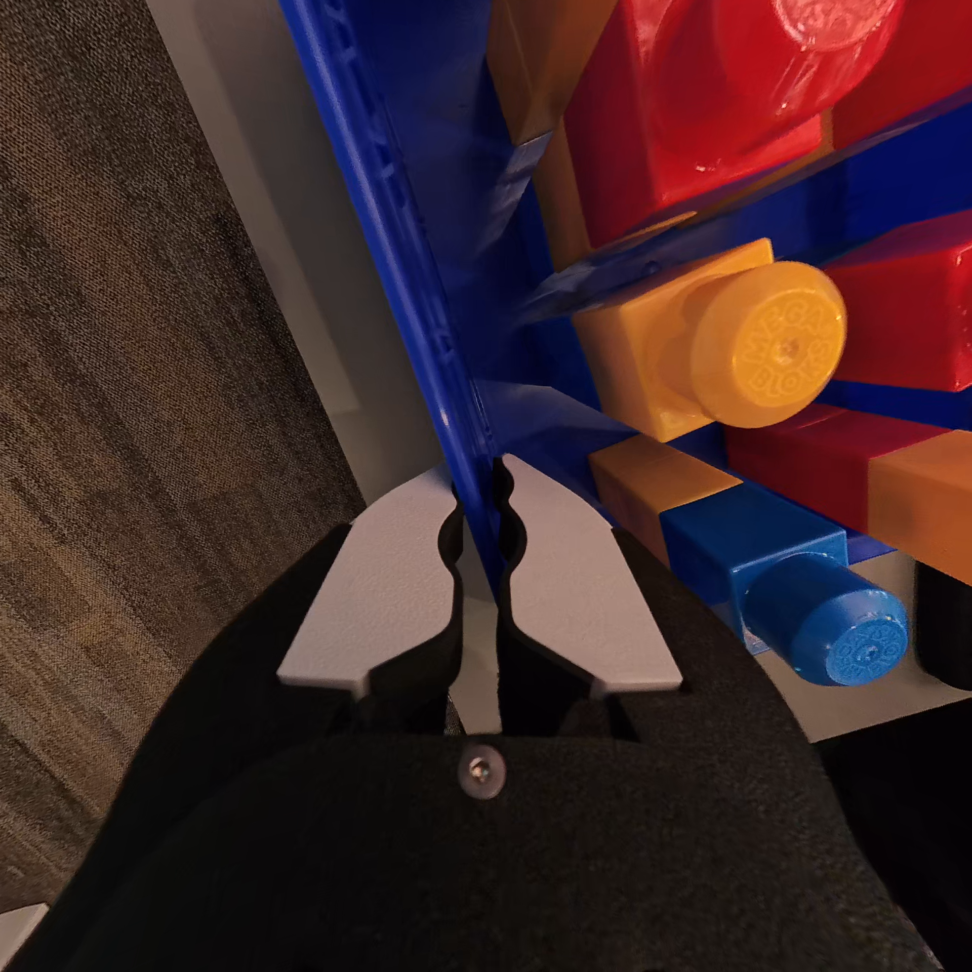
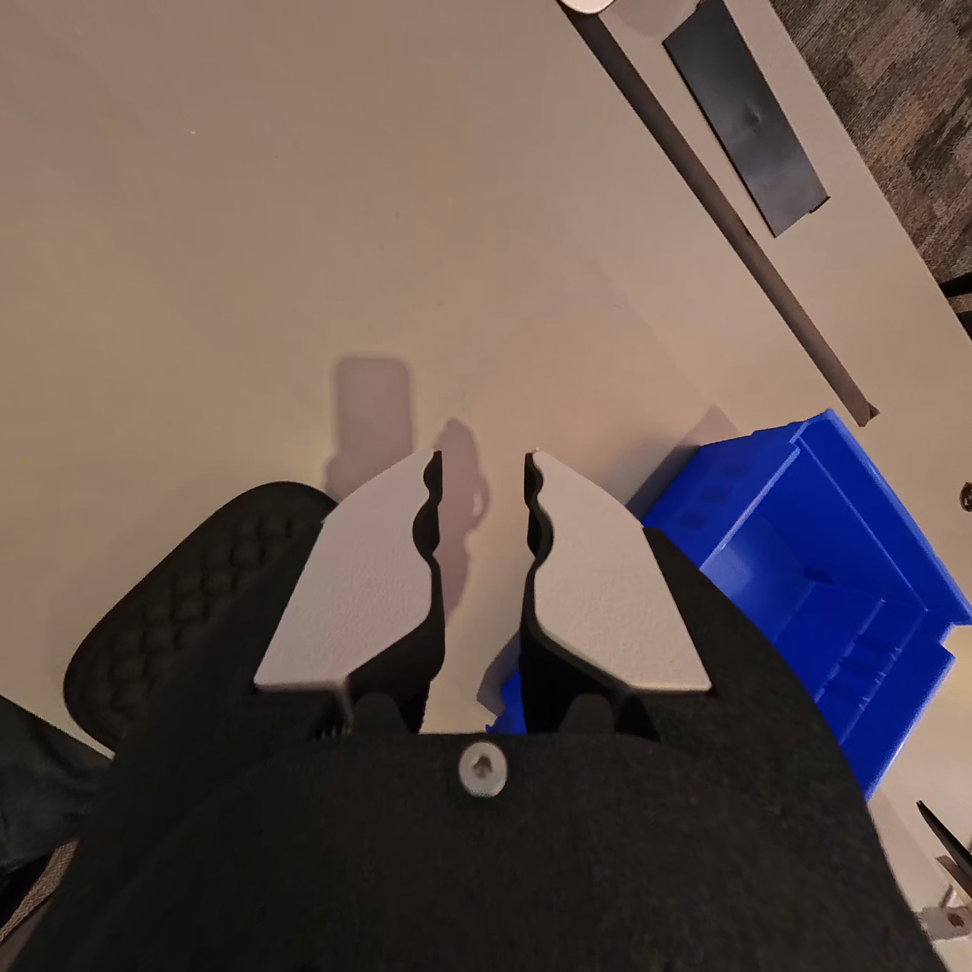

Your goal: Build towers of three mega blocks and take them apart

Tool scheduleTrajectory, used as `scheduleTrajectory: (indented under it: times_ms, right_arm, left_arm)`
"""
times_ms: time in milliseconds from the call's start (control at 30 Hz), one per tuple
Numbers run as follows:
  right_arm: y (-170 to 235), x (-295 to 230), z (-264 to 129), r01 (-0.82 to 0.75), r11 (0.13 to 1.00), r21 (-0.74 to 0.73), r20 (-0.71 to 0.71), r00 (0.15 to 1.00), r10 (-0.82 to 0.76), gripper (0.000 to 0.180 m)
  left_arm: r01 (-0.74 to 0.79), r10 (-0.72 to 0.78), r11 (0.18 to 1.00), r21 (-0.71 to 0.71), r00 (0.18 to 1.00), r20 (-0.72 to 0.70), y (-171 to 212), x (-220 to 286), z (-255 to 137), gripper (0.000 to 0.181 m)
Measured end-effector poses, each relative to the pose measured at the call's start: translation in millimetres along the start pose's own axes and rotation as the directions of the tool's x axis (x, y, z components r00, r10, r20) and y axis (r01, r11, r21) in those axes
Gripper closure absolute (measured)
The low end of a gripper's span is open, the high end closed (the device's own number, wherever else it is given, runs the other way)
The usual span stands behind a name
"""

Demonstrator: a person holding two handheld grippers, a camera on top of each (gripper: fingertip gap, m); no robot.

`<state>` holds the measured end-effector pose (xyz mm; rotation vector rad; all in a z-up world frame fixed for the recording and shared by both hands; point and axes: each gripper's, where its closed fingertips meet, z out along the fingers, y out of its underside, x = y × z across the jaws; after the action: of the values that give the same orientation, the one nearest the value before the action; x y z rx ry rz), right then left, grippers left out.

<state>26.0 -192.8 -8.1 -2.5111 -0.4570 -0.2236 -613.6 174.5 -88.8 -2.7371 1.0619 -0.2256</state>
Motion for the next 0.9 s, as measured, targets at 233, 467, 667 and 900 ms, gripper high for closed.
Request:
scheduleTrajectory:
  times_ms: [233,467,667,900]
  right_arm:
    - [8,0,5,-0.010,1.000,-0.025,0.011,1.000,0.010,0.150]
    - [19,-1,9,-0.030,0.999,-0.040,0.030,0.999,0.031,0.150]
    - [26,-5,18,-0.033,0.998,-0.059,0.053,0.998,0.036,0.150]
    - [28,-6,29,-0.044,0.997,-0.057,0.078,0.996,0.049,0.150]
  left_arm:
    - [-0.009,0.009,1.000,0.015,1.000,-0.013,-2,-3,0,0.173]
    - [0.006,-0.005,0.999,0.050,1.000,-0.011,-3,-3,0,0.173]
    - [0.074,-0.076,0.981,0.177,0.997,0.004,-4,-10,-5,0.160]
    - [0.065,-0.095,0.888,0.456,0.995,0.044,-11,-24,-52,0.142]
